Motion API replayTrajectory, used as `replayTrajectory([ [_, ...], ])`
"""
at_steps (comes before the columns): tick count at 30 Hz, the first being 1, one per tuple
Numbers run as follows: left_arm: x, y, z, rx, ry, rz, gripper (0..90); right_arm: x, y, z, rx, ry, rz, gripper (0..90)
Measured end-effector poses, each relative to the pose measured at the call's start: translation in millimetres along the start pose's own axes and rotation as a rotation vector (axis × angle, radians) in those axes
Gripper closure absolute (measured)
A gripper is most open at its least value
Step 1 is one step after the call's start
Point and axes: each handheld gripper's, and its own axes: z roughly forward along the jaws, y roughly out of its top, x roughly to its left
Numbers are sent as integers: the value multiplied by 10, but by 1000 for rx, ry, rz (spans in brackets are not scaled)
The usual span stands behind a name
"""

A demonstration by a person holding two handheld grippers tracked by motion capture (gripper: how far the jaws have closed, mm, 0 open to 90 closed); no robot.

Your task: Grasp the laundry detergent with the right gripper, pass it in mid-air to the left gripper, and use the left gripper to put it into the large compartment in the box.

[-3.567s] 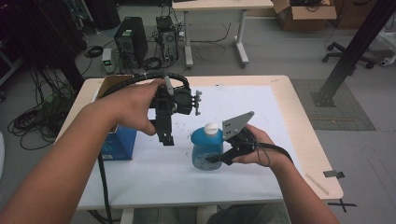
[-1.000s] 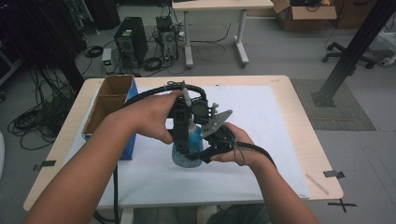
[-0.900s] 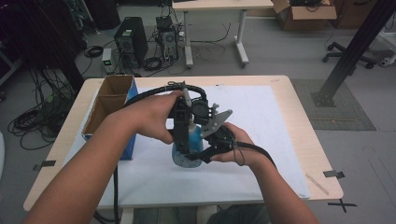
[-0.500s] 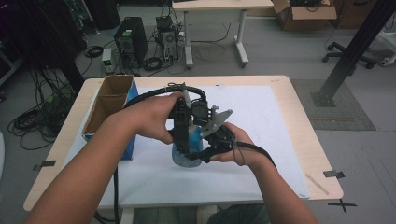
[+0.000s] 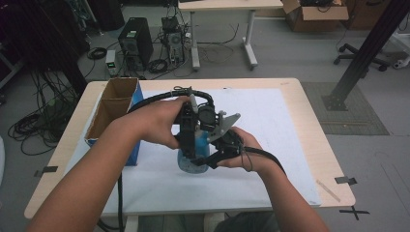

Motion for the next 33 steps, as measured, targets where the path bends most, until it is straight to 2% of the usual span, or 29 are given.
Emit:
replayTrajectory([
  [23, -5, -19, 31, -1, 11, -7, 228, -1, -1, 10, 0, 4, 4, 463],
  [33, -6, 6, 44, 3, 14, 1, 295, 0, -1, -11, -4, 2, 5, 462],
])
